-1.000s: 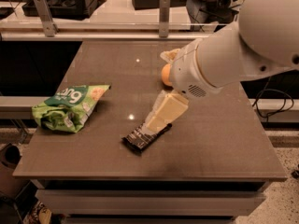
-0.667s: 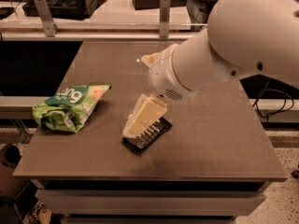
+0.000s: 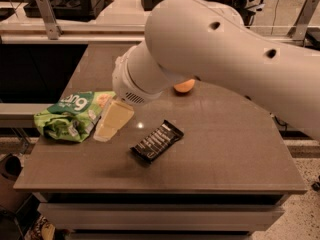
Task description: Pick green rice chip bag
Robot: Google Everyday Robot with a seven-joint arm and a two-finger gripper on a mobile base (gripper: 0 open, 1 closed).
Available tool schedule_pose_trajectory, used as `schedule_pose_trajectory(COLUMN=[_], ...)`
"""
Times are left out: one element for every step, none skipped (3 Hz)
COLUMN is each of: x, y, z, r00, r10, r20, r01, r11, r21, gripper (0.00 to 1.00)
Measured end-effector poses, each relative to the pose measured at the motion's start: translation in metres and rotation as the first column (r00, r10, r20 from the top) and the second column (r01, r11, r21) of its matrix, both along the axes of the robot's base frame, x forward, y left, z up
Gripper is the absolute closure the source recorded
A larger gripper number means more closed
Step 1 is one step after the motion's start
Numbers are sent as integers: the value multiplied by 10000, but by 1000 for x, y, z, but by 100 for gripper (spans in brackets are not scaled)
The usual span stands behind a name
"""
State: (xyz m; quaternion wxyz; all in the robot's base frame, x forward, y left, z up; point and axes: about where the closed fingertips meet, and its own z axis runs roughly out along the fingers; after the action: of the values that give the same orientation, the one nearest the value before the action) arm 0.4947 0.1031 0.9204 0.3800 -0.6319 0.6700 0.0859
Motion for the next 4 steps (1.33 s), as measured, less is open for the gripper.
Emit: schedule_pose_trajectory(x=[0, 13, 26, 30], y=[1, 23, 51, 65], z=[0, -16, -44, -71], r00=[10000, 9990, 9949, 9897], r10=[6, 356, 728, 795], r20=[2, -252, -704, -1189], r01=[-6, -353, -695, -740], r11=[10000, 9993, 9964, 9960], r21=[4, 143, 482, 499], gripper=[0, 0, 0, 0])
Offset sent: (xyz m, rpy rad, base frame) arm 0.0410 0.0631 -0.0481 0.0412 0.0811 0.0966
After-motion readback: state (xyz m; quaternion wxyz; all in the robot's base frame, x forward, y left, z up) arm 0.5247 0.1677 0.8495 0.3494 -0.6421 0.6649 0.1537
